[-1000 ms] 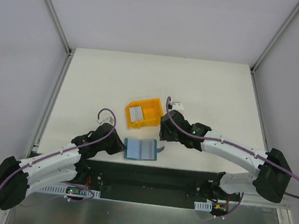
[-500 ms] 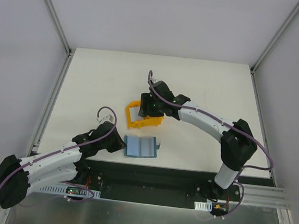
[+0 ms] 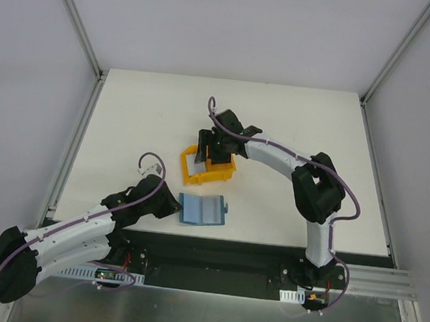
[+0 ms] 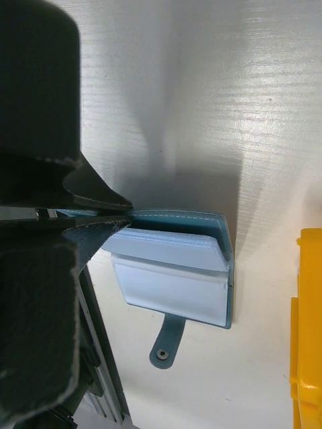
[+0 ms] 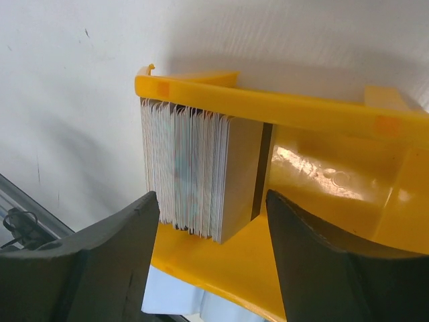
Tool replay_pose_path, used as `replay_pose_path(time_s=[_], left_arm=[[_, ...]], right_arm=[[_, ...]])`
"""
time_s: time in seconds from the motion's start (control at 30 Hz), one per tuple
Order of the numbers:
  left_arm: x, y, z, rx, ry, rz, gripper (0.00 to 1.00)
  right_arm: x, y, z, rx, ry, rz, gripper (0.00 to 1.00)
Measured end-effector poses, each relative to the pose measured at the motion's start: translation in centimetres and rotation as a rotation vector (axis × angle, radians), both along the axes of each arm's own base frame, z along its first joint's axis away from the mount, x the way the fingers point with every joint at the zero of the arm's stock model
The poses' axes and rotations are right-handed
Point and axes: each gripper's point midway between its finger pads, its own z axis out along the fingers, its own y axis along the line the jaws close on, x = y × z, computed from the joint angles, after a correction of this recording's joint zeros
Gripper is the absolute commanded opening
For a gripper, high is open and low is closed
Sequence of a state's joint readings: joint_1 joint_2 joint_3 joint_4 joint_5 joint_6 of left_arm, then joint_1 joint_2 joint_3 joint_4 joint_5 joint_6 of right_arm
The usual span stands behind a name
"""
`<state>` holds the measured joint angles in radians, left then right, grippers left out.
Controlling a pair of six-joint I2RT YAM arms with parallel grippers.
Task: Put the credit cards into the card holder
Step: Pick up the credit card from the storage box.
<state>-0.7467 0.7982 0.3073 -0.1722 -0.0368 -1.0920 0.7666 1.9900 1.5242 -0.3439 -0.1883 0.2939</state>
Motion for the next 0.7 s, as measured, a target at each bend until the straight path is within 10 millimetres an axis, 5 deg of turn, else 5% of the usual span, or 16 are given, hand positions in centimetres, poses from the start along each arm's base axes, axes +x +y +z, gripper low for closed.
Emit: replay_pose_path(time_s=[0.27, 0.7], left_arm=[[-0.1, 0.1, -0.5, 0.016, 0.017, -0.001, 0.00], [-0.2, 0.1, -0.6, 0.019, 0.021, -0.001, 0.00]], right_arm=[[-0.2, 0.9, -2.0, 0.015, 0.058, 0.028, 0.67], [0.1, 1.4, -1.7, 0.053, 0.052, 0.036, 0.47]])
